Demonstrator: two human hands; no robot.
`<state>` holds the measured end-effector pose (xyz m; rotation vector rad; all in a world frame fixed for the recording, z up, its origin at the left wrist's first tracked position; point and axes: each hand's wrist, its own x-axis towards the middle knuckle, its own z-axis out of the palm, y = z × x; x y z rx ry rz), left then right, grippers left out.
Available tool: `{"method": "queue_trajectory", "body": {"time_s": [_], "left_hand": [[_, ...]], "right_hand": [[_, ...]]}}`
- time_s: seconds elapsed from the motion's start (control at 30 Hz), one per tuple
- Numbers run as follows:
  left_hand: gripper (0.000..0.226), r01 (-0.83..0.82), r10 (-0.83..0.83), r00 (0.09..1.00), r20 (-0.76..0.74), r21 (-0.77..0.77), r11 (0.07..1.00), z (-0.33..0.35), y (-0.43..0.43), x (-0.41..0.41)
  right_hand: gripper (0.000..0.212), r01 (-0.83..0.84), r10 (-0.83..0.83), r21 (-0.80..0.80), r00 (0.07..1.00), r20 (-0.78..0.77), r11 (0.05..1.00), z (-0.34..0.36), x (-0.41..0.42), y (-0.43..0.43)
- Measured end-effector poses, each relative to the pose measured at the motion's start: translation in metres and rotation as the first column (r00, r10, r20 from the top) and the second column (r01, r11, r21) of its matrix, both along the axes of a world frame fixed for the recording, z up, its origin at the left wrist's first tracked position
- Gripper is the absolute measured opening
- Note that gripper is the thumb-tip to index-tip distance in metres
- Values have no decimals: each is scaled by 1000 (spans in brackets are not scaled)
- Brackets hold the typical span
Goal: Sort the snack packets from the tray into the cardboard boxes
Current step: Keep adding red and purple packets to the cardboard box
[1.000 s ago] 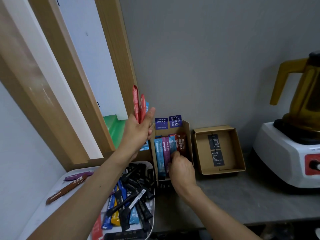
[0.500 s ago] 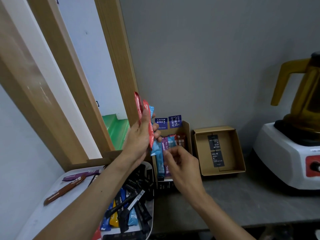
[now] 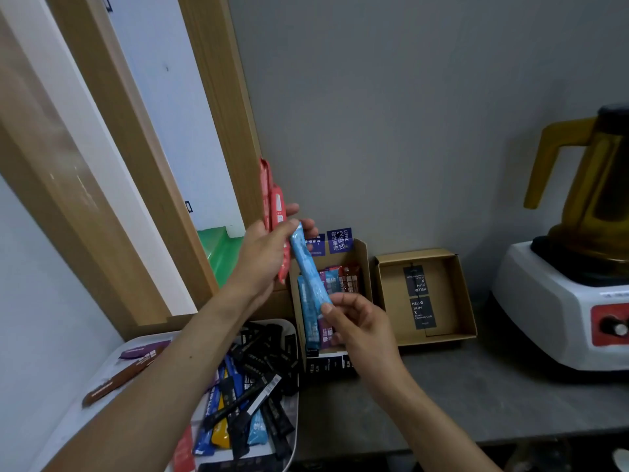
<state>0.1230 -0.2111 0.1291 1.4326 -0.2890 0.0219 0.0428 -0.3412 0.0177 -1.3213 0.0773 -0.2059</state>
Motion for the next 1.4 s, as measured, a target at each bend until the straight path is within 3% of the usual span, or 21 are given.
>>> {"method": "queue_trajectory", "body": {"time_s": [0.13, 0.2, 0.37, 0.47, 0.6, 0.67, 0.73, 0.8, 0.87, 0.93, 1.03, 1.2, 1.3, 1.4], "left_hand": [[13, -75, 36, 992, 123, 329, 941, 6, 11, 8], [13, -93, 36, 989, 146, 405, 909, 4, 11, 10], [4, -199, 71, 963, 259, 511, 836, 3, 6, 12], [11, -193, 88, 968, 236, 471, 861, 7, 7, 10], [31, -97, 33, 990, 137, 491, 866, 11, 8, 6], [31, -91, 40, 993, 112, 498, 863, 9, 8, 8], [28, -122, 68, 990, 126, 494, 861, 9, 7, 9], [25, -116, 65, 990, 121, 476, 872, 9, 7, 10], [24, -84, 40, 994, 105, 469, 879, 9, 6, 10], [25, -65, 15, 994, 109, 470, 880, 8, 4, 9], [24, -136, 33, 977, 212, 492, 860, 7, 4, 9], [24, -200, 25, 951, 308, 552, 809, 9, 5, 9], [27, -201, -1, 950, 314, 612, 765, 9, 2, 9], [26, -179, -30, 953, 301, 641, 746, 4, -3, 6]], "right_hand": [[14, 69, -70, 17, 995, 70, 997, -8, -5, 0], [15, 71, -77, 57, 992, 102, 996, -7, -6, 0], [15, 182, -208, 119, 942, 265, 976, -5, -8, 0], [16, 237, -292, 192, 889, 352, 952, -10, -11, -1], [21, 395, -333, -11, 787, 519, 918, -17, -13, -4], [16, 387, -290, -69, 786, 546, 920, -20, -14, -6], [20, 291, -218, -82, 849, 482, 953, -22, -15, -7], [23, 178, -167, 0, 923, 346, 984, -21, -15, -6], [23, 166, -190, 116, 952, 239, 979, -19, -13, -7], [25, 189, -208, 121, 962, 177, 975, -17, -10, -8], [33, 127, -136, 71, 982, 128, 989, -16, -6, -9], [23, 13, 1, -149, 996, 94, 989, -5, -3, -27], [22, 67, -33, -333, 994, 107, 940, -4, -5, -30], [27, 103, -63, -373, 991, 117, 922, -5, -5, -23]]}}
